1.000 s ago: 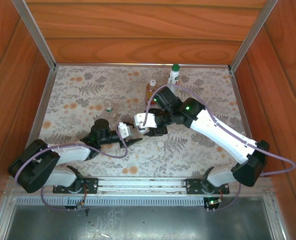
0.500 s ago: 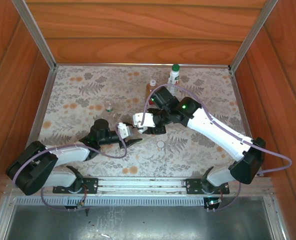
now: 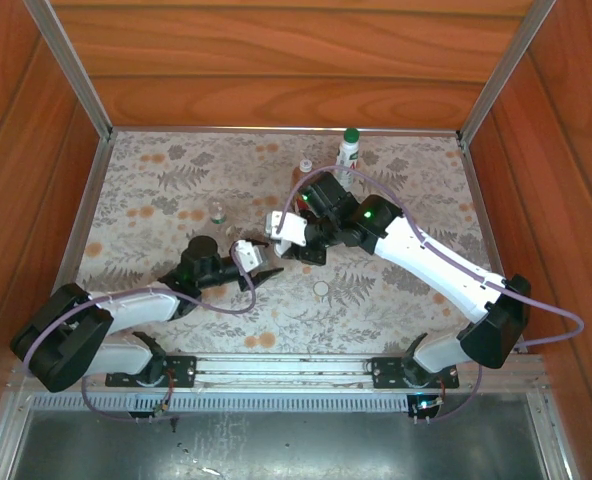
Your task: Screw on the bottle caps
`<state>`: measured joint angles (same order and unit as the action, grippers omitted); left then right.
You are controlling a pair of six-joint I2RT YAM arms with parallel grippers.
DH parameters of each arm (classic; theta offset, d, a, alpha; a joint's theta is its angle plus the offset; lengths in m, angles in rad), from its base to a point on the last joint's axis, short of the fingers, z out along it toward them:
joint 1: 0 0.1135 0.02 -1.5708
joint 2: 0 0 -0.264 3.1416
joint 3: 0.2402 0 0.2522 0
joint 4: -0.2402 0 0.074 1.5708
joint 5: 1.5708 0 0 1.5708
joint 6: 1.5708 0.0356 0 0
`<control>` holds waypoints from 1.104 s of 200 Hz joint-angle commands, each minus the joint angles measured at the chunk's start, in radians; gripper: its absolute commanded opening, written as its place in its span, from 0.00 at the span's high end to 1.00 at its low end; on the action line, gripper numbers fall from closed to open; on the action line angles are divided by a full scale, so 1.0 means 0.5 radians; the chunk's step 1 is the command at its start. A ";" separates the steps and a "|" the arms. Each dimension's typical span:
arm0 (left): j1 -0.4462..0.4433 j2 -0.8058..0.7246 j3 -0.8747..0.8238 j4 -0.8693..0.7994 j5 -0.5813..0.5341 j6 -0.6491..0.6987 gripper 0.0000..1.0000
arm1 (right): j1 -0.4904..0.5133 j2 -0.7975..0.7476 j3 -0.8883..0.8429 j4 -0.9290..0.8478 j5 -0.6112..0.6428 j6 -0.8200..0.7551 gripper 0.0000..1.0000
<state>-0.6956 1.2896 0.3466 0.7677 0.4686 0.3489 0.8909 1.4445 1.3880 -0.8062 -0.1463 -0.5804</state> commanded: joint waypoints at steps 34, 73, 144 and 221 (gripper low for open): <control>-0.099 0.187 0.260 0.066 -0.301 0.240 0.41 | 0.033 -0.054 -0.091 0.131 0.365 2.207 1.00; -0.107 0.185 0.220 0.066 -0.216 0.246 0.41 | 0.035 -0.079 -0.113 0.049 0.254 2.107 0.83; -0.106 0.015 0.003 0.057 -0.022 0.250 0.40 | 0.033 -0.504 -0.331 0.045 0.182 0.334 0.33; -0.108 -0.052 -0.043 0.034 0.099 0.238 0.40 | 0.048 -0.297 -0.189 -0.043 0.020 -0.702 0.33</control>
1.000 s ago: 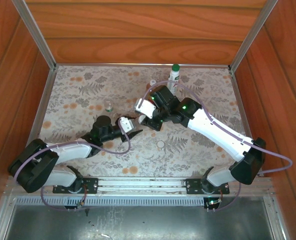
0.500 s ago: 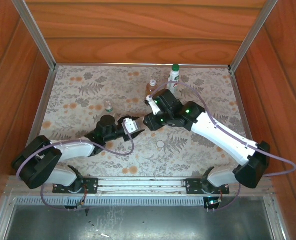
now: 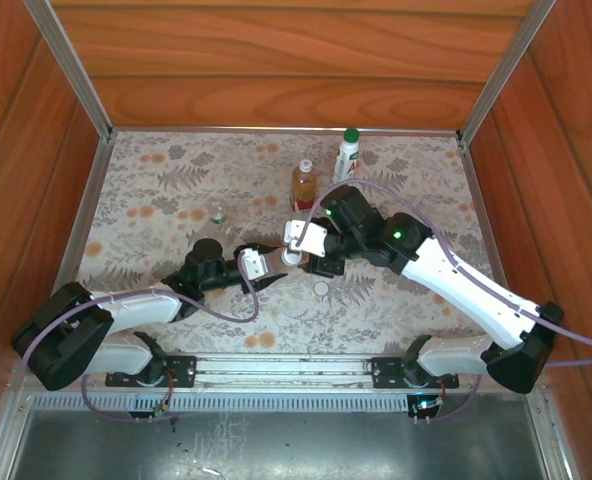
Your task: Screw on the bottle caps
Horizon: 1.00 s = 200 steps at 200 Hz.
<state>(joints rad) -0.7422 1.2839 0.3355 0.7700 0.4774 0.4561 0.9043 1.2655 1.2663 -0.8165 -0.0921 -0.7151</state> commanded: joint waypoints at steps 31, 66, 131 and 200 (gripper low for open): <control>-0.015 -0.053 -0.027 0.022 0.081 0.024 0.40 | 0.022 0.162 0.097 -0.008 -0.135 -0.461 0.37; -0.014 -0.067 -0.032 0.012 0.085 0.024 0.40 | 0.023 0.207 0.108 0.006 -0.196 -0.431 0.48; -0.013 -0.069 -0.021 -0.007 0.082 0.017 0.36 | 0.021 0.166 0.087 0.033 -0.272 -0.354 0.66; -0.015 -0.078 -0.021 -0.011 0.048 0.002 0.28 | 0.015 0.043 -0.022 0.149 -0.370 -0.245 0.69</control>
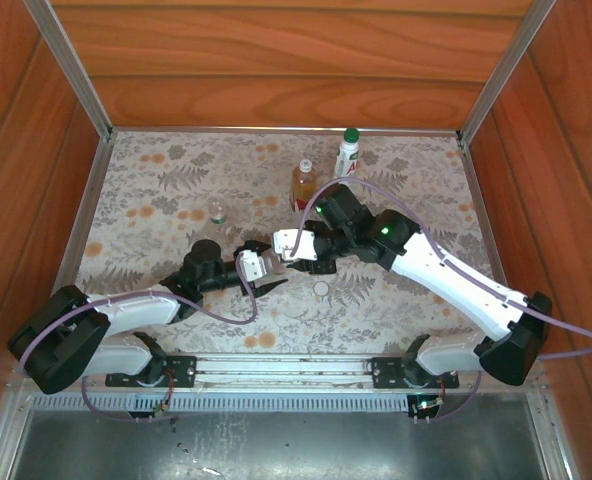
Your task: Screw on the bottle caps
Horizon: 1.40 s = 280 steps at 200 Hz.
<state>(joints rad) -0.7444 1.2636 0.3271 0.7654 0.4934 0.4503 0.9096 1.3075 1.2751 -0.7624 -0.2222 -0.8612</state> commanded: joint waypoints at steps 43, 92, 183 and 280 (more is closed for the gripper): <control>-0.008 -0.058 -0.016 -0.007 -0.029 0.025 0.42 | 0.005 -0.046 -0.056 0.055 -0.103 0.222 0.72; -0.007 0.040 0.057 -0.011 -0.357 0.188 0.49 | 0.006 -0.095 -0.156 0.339 -0.005 1.300 0.92; -0.007 0.057 0.024 -0.009 -0.231 0.214 0.49 | 0.005 -0.149 -0.232 0.041 -0.067 1.200 0.46; -0.006 -0.009 -0.056 -0.028 -0.041 0.259 0.50 | 0.008 -0.157 -0.147 0.022 -0.111 0.108 0.37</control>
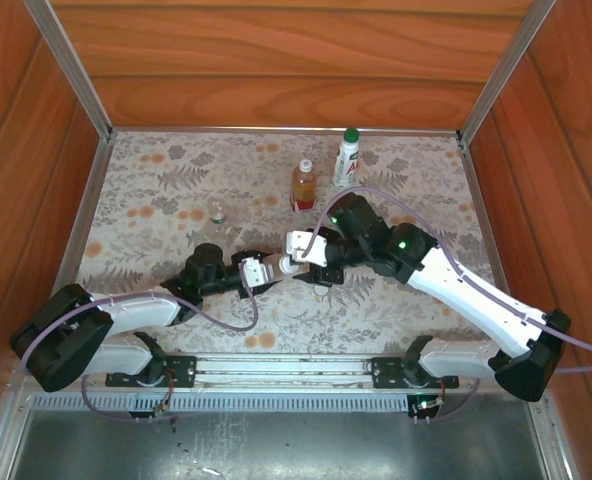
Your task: Screw on the bottle caps
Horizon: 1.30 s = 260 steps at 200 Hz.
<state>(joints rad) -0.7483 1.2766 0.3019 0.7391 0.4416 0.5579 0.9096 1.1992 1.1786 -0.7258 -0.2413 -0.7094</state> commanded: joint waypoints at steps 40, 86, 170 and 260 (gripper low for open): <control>0.002 -0.068 -0.015 0.013 0.035 0.023 0.50 | 0.008 0.131 0.059 -0.043 -0.049 -0.211 0.38; 0.000 -0.062 -0.009 0.006 0.035 0.003 0.50 | 0.008 0.170 0.073 -0.009 -0.109 -0.173 0.59; 0.001 -0.036 0.013 -0.003 -0.012 -0.008 0.52 | 0.008 0.160 -0.030 0.200 -0.234 0.733 0.85; 0.019 -0.072 0.012 -0.006 0.015 -0.147 0.52 | 0.008 -0.067 -0.241 0.345 -0.307 0.710 0.32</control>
<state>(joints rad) -0.7399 1.2621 0.3016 0.7200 0.4282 0.5083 0.9001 1.2541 1.1194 -0.6514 -0.2764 -0.2165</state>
